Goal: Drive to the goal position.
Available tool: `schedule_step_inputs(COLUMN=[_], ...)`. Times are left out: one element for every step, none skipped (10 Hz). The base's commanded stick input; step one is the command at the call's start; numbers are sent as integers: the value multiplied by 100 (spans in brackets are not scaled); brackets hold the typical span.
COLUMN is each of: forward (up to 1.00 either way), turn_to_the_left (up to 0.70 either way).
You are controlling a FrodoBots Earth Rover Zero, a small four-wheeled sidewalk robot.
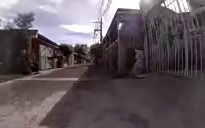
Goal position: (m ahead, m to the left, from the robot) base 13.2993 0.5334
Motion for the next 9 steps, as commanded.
schedule_step_inputs(forward=[85,85,85,85,85,85,85,85,85], turn_to_the_left=[3,0,0,0,0,0,0,0,0])
